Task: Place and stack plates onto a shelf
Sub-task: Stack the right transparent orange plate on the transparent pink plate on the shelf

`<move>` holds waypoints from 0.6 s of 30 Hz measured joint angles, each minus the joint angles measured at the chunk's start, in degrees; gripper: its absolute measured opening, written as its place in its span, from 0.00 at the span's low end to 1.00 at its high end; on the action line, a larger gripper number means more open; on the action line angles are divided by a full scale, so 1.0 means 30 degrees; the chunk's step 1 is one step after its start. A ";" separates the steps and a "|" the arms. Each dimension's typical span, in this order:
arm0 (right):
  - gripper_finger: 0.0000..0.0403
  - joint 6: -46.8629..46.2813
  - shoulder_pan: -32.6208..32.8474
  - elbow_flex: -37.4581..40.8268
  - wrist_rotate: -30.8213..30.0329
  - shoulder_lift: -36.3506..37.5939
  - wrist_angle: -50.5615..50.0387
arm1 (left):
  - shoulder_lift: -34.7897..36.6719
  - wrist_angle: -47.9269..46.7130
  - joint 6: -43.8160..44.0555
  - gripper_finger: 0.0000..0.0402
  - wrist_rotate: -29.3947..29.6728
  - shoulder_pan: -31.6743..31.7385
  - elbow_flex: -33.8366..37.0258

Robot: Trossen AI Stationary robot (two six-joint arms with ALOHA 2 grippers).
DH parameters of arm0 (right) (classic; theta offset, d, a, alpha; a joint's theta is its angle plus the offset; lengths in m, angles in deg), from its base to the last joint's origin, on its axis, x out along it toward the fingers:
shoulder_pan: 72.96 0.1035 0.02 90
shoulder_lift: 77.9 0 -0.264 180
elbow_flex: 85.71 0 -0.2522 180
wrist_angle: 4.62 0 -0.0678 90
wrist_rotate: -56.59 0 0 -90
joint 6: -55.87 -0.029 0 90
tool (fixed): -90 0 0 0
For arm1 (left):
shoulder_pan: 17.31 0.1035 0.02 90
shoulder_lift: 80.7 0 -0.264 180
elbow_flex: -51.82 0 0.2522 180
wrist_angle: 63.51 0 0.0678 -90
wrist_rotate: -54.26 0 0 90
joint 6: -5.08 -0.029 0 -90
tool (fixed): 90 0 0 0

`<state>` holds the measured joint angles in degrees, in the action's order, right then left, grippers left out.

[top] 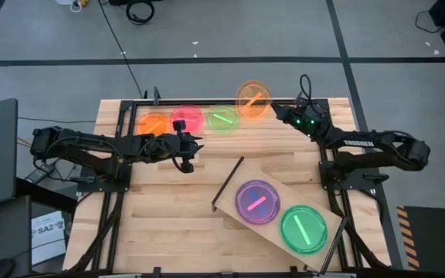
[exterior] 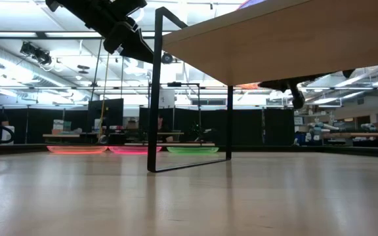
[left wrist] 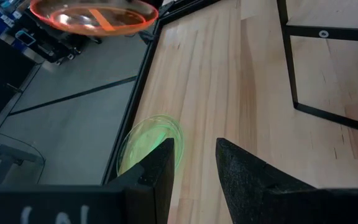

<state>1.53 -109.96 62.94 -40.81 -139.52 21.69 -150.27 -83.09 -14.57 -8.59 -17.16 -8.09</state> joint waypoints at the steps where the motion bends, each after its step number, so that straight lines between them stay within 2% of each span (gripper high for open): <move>1: 0.01 -0.0019 0.0000 0.0000 0.0302 0.0180 -0.0022 | 0.0003 0.0002 0.0003 0.31 -0.0003 0.0000 0.0000; 18: 0.01 -0.2520 0.0748 -0.0015 0.5829 0.1557 0.0000 | 0.0000 -0.0003 0.0003 0.31 0.0002 0.0000 0.0000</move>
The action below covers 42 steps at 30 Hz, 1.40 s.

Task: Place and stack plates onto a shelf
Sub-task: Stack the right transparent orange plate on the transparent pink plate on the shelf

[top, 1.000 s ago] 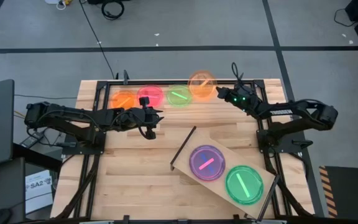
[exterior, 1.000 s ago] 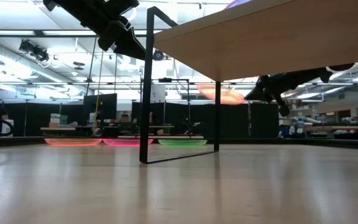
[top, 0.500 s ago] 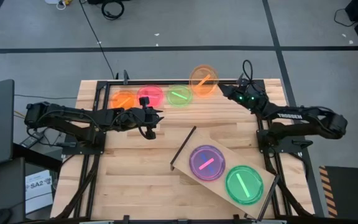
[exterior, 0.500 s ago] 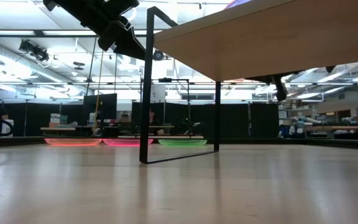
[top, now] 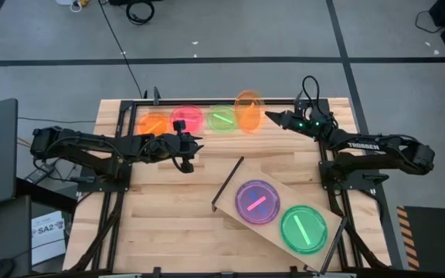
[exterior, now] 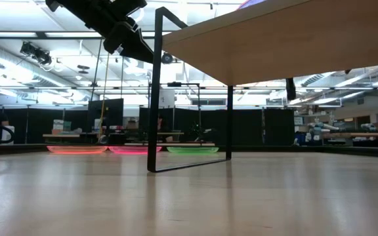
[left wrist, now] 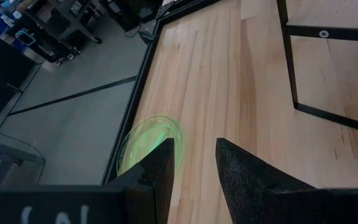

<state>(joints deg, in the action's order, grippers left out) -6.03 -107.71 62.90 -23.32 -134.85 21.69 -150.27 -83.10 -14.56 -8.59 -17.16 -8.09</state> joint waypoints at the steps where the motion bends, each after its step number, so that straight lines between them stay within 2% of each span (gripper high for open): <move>1: 0.01 -0.0023 0.0130 0.0000 0.0187 0.0100 0.0000 | -0.0002 0.0007 0.0000 0.31 -0.0007 0.0000 0.0000; 30: 0.01 -0.1491 0.5278 -0.0007 0.1707 0.3923 -0.0058 | 0.0005 0.0000 0.0000 0.31 -0.0007 0.0000 0.0000; 42: 0.01 -0.0767 0.5809 -0.0198 0.2044 0.6174 -0.0409 | -0.0002 0.0007 0.0000 0.31 0.0000 0.0000 0.0000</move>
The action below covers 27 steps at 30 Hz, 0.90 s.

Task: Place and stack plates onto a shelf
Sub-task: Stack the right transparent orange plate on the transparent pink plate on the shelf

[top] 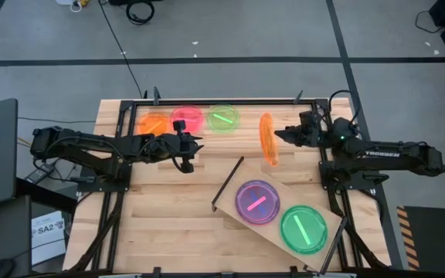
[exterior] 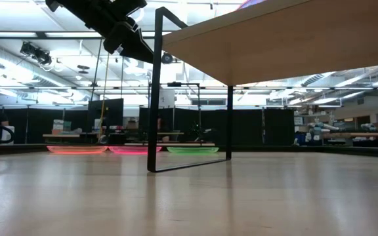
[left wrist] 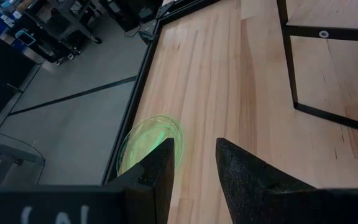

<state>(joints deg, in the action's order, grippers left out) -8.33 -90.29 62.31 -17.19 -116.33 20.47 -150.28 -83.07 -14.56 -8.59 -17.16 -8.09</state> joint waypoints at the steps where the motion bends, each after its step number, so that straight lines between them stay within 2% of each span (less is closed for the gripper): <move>1: 0.01 0.0295 0.0000 -0.0307 0.0003 0.0159 -0.0413 | 0.0001 0.0000 0.0000 0.31 -0.0007 0.0000 0.0000; 5: 0.01 0.2010 0.0000 -0.2749 0.0259 0.0672 -0.4414 | 0.0000 0.0000 0.0000 0.31 -0.0007 0.0000 0.0000; 8: 0.01 0.3761 -0.0007 -0.5568 0.0070 0.0676 -0.9583 | 0.0000 0.0000 0.0000 0.31 -0.0002 0.0000 0.0000; 12: 0.01 0.5726 0.0028 -0.9593 -0.1422 0.0137 -1.7355 | 0.0000 0.0000 0.0000 0.31 -0.0007 0.0000 0.0000; 14: 0.01 0.6075 0.0226 -1.1069 -0.1788 -0.0261 -1.9920 | 0.0000 0.0005 0.0000 0.31 -0.0005 0.0000 0.0000; 18: 0.01 0.5768 0.1009 -1.2278 -0.1372 -0.0823 -2.1018 | 0.0000 0.0000 0.0000 0.31 -0.0007 0.0000 0.0000; 21: 0.01 0.5062 0.1806 -1.2348 -0.0629 -0.1173 -2.1125 | 0.0000 0.0007 0.0000 0.31 -0.0007 0.0000 0.0000; 27: 0.01 0.3973 0.3819 -1.2348 -0.0541 -0.2338 -2.2204 | 0.0000 0.0000 0.0000 0.31 -0.0002 0.0000 0.0000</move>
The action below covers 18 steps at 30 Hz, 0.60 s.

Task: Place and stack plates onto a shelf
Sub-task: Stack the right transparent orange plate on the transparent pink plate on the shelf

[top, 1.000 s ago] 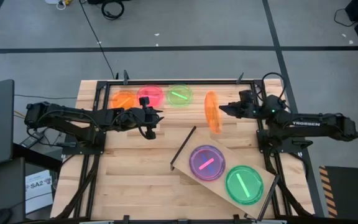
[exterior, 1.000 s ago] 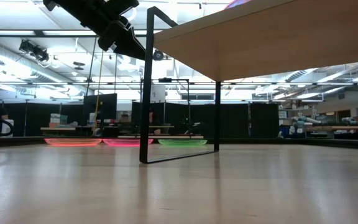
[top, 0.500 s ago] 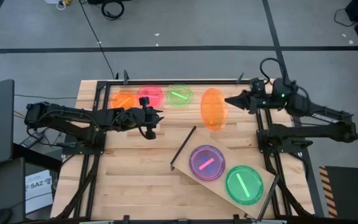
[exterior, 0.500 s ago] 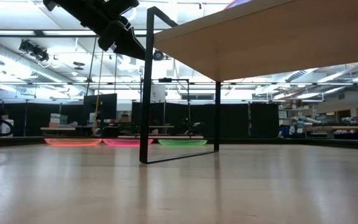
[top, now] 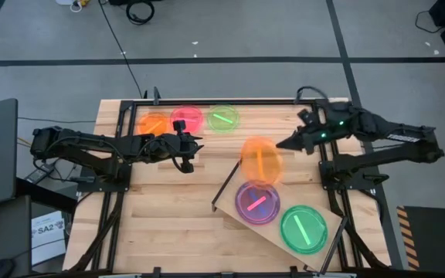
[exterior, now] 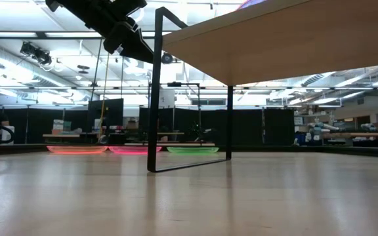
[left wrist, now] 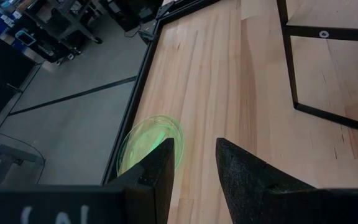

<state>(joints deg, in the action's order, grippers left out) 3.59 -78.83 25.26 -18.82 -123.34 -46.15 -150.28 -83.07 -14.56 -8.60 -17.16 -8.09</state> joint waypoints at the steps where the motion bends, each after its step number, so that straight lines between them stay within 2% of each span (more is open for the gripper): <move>1: 0.01 -0.0205 0.0388 0.0000 0.0007 -0.0271 -0.0043 | 0.0000 0.0000 0.0000 0.31 -0.0005 0.0000 0.0000; 8: 0.01 -0.1362 0.2683 0.0007 -0.0017 -0.2105 -0.0013 | 0.0000 0.0003 0.0000 0.31 -0.0001 0.0000 0.0000; 18: 0.01 -0.1714 0.4775 0.0010 0.0102 -0.3960 0.0002 | 0.0000 0.0007 0.0000 0.31 0.0003 0.0000 -0.0007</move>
<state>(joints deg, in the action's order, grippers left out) -1.56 -64.50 25.29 -18.51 -135.22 -46.14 -150.28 -83.05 -14.56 -8.59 -17.16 -8.11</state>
